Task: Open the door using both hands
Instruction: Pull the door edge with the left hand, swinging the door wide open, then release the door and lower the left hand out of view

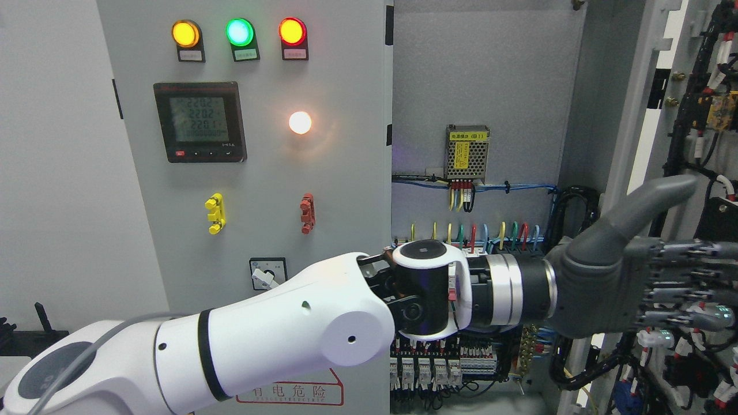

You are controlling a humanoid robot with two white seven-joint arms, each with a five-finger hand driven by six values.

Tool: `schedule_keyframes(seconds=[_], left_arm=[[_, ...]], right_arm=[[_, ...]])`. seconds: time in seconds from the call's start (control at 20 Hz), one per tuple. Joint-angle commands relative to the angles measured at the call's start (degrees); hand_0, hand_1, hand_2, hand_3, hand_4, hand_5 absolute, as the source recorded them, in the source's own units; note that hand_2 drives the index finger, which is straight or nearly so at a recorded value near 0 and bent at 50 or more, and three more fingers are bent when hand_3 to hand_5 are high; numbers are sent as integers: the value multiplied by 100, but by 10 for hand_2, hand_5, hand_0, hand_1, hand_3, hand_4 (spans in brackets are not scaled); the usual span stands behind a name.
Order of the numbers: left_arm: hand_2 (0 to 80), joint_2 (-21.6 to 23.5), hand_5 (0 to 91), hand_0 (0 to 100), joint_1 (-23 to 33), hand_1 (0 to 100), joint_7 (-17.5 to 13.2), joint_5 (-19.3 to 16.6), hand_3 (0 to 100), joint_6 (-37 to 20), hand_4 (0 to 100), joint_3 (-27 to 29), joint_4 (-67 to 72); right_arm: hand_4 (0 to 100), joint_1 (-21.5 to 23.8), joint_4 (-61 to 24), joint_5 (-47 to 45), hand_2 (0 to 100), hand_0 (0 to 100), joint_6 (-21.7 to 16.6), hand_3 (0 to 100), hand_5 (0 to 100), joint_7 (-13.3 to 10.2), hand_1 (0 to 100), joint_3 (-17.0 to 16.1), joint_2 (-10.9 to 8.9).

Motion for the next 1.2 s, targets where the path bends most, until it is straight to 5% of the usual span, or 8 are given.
schedule_keyframes(seconds=[0.0,0.4,0.6,0.9,1.15], left_arm=[[0,1894,0,0,924,0,-71,-452,0,286,32,736,-976],[0,3476,0,0,2462,0,-1142,-1366,0,375,31,1044,-1444],[0,4031,0,0,3515,0,-1608,-2217,0,357,31,1429,-1418],[0,4278,0,0,5502,0,-2145,-3624,0,296,31,2387,-1199],[0,4269,0,0,6628,0,-2207,-4530,0,104,31,2591,-540]], right_arm=[[0,-3,-1,79,0,0,-1,0,0,-4,0,79,0],[0,-3,-1,79,0,0,-1,0,0,-4,0,71,0],[0,6,-1,79,0,0,-1,0,0,-4,0,79,0],[0,-3,-1,79,0,0,-1,0,0,-4,0,79,0],[0,-3,-1,79,0,0,-1,0,0,-4,0,79,0]])
